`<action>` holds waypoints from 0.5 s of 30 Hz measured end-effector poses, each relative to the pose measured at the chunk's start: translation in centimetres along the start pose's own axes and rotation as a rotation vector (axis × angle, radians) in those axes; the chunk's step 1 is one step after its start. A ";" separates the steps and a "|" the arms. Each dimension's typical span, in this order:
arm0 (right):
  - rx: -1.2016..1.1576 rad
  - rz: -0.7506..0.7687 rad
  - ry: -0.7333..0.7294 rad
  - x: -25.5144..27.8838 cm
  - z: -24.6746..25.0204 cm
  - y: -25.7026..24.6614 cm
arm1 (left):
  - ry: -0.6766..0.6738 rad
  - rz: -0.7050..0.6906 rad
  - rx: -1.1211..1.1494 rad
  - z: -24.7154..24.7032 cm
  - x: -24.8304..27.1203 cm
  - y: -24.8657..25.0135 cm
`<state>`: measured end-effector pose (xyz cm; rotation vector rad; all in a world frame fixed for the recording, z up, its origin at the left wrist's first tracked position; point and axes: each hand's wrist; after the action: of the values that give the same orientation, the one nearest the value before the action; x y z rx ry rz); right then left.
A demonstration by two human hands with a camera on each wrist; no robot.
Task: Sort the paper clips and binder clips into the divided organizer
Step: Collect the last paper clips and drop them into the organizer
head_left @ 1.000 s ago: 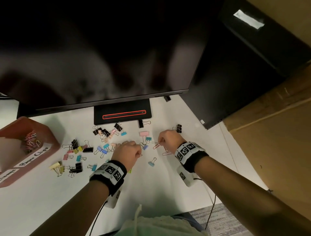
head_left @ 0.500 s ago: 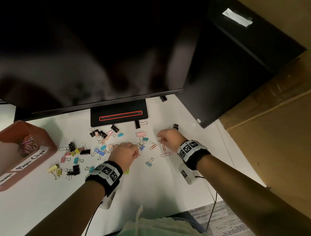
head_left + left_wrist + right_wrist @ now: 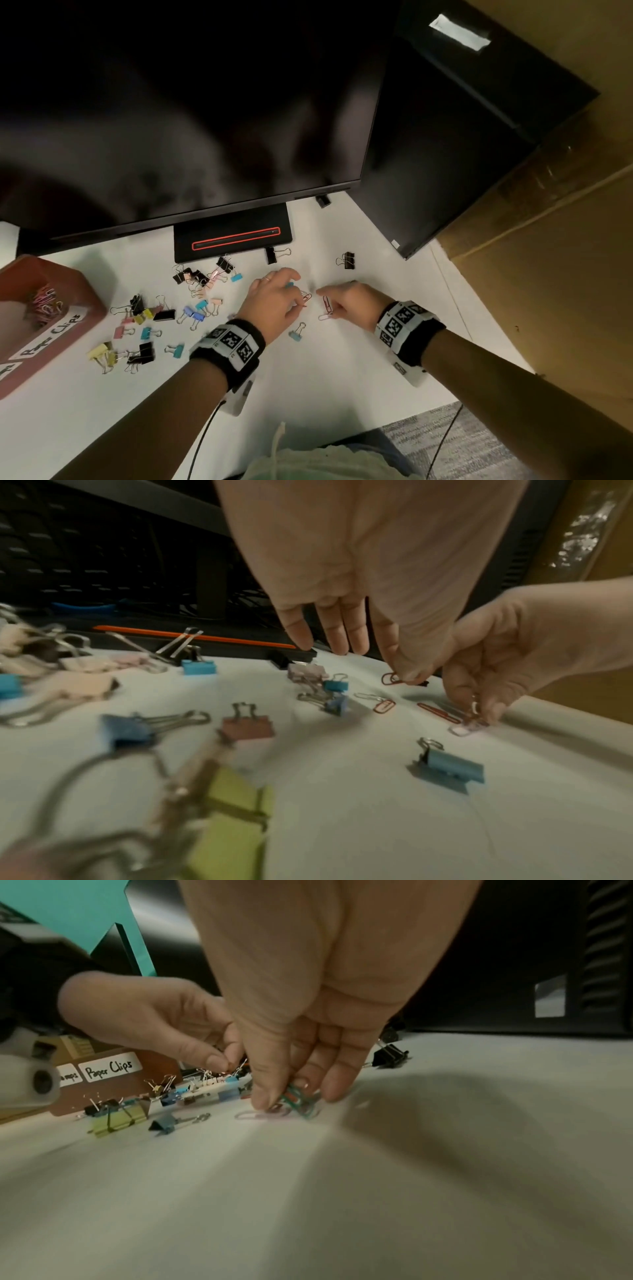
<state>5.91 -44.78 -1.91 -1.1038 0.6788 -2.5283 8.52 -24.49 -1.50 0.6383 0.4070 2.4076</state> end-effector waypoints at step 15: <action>-0.098 0.033 0.138 -1.5 -0.1 0.2 | -0.123 0.028 -0.041 -0.5 -2.8 0.9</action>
<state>6.87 -44.30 -2.99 -0.9467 0.8587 -2.5849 9.82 -27.03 -2.49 0.7739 0.2979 2.3811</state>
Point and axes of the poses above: each hand's wrist, its own x-axis away from the middle knuckle, its own z-axis out of the back of the hand, y = z × x, and after that the axes turned 10 degrees about -y, right-handed
